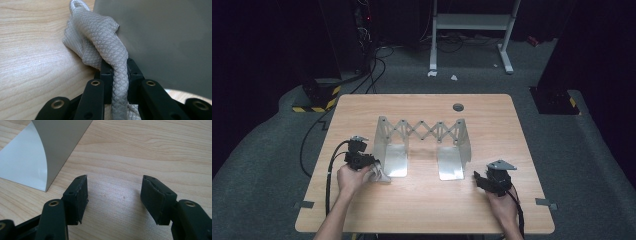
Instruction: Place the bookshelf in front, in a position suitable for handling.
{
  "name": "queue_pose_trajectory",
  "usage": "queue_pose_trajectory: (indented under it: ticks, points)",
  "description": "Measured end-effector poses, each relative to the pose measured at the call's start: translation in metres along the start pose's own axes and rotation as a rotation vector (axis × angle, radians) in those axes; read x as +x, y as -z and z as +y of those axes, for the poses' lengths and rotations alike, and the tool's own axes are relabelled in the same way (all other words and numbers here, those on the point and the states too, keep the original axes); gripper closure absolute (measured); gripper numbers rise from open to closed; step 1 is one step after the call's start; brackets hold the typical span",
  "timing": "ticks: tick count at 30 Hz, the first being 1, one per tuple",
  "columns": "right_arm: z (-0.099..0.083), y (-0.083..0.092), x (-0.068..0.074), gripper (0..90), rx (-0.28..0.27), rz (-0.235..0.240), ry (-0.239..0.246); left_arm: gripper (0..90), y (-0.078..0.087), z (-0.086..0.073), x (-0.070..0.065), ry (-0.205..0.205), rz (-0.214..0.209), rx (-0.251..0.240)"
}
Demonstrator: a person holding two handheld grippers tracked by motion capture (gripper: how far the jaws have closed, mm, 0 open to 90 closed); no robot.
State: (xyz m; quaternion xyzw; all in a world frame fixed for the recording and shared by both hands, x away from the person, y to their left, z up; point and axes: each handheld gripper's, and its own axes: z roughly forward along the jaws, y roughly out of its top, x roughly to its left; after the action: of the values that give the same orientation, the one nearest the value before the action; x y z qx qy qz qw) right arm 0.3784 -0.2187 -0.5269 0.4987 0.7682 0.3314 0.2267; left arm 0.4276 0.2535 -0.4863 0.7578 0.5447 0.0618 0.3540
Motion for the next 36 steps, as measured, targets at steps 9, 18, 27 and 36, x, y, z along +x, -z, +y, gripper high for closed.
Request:
queue_pose_trajectory:
  ticks: [9,18,27,36]
  points:
    - [0.001,0.0,0.007,45.5,-0.005,0.037,0.037,79.1,0.028,0.024,-0.003,-0.013,-0.038,-0.1]
    - [-0.003,0.004,0.022,56.8,-0.019,0.081,0.094,79.1,0.062,0.05,-0.011,-0.053,-0.061,-0.186]
    - [0.006,-0.003,0.041,53.9,-0.033,0.106,0.136,79.0,0.044,0.057,-0.006,-0.077,-0.022,-0.133]
    - [0.015,-0.014,0.047,55.9,-0.029,0.093,0.143,79.0,-0.006,0.029,0.008,-0.047,0.013,-0.007]
